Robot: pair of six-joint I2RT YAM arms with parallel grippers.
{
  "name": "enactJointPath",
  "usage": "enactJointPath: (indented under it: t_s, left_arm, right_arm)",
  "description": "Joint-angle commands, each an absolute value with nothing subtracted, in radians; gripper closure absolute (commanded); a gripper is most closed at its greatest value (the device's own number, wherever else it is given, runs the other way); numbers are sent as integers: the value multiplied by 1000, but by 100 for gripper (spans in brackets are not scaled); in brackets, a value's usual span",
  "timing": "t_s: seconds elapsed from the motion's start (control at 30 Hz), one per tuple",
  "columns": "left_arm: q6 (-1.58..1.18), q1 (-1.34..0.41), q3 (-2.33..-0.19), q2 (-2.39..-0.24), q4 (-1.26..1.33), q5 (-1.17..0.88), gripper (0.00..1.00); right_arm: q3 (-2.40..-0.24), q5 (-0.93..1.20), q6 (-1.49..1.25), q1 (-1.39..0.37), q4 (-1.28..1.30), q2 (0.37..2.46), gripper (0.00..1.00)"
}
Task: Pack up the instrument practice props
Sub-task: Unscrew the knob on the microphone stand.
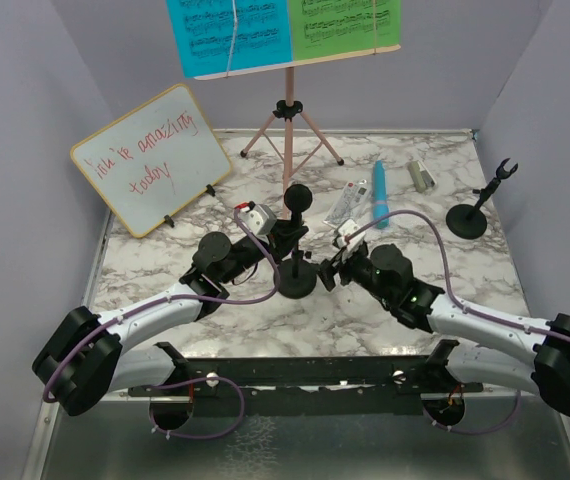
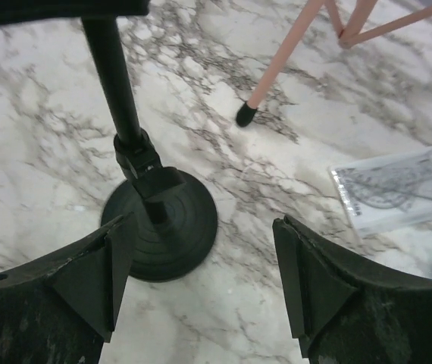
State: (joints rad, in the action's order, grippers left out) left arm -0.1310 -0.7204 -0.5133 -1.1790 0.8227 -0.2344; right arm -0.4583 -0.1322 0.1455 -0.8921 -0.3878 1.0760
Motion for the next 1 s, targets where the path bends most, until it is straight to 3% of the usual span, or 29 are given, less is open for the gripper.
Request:
enactJointPath:
  t_s: [0.0,0.4,0.97]
  left_arm:
    - [-123,-721,-492,-1185,730,-242,100]
    - [-120,-721,-489,-1175,730,-246,100]
    - [-119,-721,-487,-1165,730,-248,100]
  right_arm:
    - [-516,159,-178,-777,-306,1072,22]
    - [-590,528,-764,-527,-430,1292,34]
    - [-569,717,-949,-499,-642,1421,48]
